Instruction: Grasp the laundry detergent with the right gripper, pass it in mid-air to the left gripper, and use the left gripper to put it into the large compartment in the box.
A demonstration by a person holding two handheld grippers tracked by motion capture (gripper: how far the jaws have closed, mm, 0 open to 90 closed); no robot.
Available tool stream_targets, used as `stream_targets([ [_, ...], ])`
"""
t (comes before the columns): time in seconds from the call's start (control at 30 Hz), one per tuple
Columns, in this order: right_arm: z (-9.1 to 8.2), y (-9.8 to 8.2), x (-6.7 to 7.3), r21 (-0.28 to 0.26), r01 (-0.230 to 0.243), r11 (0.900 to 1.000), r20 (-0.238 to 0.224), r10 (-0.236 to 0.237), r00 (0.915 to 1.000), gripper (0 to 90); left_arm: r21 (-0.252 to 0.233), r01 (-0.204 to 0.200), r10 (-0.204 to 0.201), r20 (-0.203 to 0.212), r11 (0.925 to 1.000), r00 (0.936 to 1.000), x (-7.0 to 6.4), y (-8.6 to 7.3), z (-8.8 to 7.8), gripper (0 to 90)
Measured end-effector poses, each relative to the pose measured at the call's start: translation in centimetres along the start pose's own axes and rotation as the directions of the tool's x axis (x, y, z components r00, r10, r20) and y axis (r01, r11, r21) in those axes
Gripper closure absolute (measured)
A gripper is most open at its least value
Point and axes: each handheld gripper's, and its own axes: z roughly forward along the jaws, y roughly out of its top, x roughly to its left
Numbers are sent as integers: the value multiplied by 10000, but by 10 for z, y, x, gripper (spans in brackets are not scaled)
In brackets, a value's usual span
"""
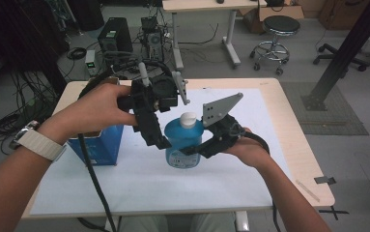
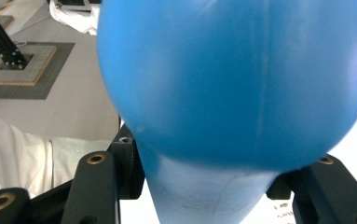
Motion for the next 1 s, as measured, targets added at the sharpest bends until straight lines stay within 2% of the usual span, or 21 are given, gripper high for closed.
stream_targets([
  [0.5,18,9,2,165,50,9999,-451,-42,9990,457,201,-110,111,-37,9997,9999,-1,4,6,40],
  [1.0,24,14,3,423,34,9991,-564,-10,9984,456,528,-71,81,-190,9986,9998,0,3,19,45],
])
